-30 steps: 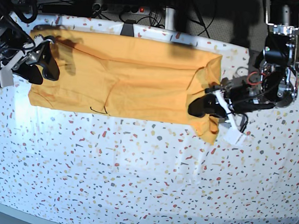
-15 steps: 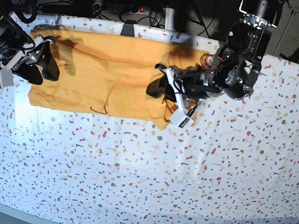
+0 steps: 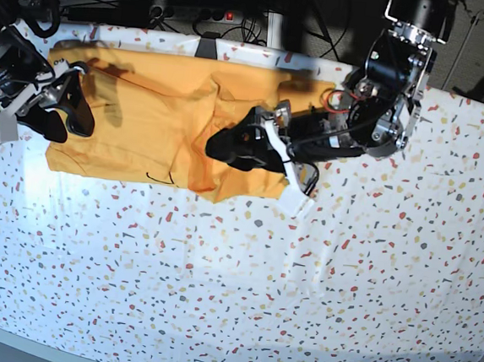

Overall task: Fold the T-shirt properly
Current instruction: 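Move the left gripper to the strip's end and grasp it, then lift the strip end with the left gripper and fold it toward the right gripper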

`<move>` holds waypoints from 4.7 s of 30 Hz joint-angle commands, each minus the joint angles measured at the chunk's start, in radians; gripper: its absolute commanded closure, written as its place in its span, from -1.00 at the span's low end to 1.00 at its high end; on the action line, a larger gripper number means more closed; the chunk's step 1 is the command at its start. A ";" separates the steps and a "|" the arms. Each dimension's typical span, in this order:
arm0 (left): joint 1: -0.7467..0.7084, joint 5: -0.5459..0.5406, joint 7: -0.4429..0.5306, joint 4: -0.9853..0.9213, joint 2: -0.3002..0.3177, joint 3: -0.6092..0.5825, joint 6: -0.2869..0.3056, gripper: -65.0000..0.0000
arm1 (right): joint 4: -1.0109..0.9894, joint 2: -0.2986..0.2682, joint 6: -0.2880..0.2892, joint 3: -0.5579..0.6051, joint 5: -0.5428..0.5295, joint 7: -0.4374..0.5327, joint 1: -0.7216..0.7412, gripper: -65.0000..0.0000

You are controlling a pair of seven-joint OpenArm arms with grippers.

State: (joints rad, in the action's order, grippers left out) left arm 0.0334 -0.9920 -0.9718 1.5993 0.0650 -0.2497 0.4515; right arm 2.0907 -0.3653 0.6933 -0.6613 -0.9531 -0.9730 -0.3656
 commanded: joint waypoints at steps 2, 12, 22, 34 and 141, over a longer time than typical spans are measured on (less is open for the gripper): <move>0.022 -0.031 0.012 0.019 -0.010 0.000 0.018 0.03 | 0.017 -0.014 0.005 -0.008 -0.024 0.027 0.006 0.07; 0.134 0.089 -0.007 0.020 0.008 0.001 0.076 0.03 | 0.017 -0.014 0.005 -0.008 -0.023 0.011 0.079 0.07; 0.158 0.340 -0.006 0.020 0.087 0.000 0.005 0.04 | 0.017 -0.014 0.005 -0.008 -0.023 0.000 0.089 0.07; -0.037 0.360 0.185 0.020 0.057 -0.002 0.008 0.04 | -0.003 -0.014 0.005 -0.008 0.199 0.013 0.154 0.07; -0.016 0.621 0.289 0.019 -0.067 -0.209 0.002 0.04 | -1.038 -0.252 0.005 -0.029 -0.209 -0.251 0.357 -0.45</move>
State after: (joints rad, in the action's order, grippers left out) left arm 0.0025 -0.3504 -0.7090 1.5993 0.0025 -0.4610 0.4511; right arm 1.0405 -0.5903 0.6971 -0.6857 -1.1423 -1.2316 -0.0196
